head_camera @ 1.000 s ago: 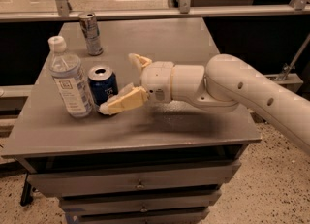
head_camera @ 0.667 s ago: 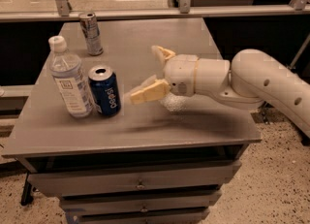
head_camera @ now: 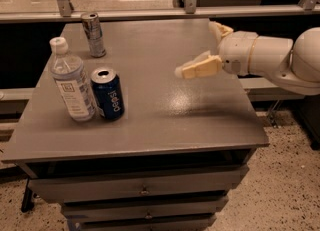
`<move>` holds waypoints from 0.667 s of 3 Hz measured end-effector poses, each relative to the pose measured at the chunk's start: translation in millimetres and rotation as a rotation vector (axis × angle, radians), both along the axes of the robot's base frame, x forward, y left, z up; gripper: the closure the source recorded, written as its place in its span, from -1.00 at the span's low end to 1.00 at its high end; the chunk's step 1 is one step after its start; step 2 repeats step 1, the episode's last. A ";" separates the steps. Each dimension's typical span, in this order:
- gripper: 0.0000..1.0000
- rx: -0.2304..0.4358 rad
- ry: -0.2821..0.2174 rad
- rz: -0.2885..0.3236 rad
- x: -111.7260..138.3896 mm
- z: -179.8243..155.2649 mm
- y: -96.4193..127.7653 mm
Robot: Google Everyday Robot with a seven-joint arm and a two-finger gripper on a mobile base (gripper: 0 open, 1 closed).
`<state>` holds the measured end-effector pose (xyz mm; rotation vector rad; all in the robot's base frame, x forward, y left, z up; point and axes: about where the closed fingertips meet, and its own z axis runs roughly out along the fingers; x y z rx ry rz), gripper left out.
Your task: Move pepsi can near blue plastic bottle
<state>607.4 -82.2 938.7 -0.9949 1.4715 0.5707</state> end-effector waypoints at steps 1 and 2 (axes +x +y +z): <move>-1.00 -0.005 -0.009 -0.028 6.3 4.1 -13.4; -1.00 -0.005 -0.009 -0.028 6.3 4.1 -13.4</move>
Offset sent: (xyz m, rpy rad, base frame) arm 0.0000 0.0000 0.0000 0.0000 0.0000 0.0000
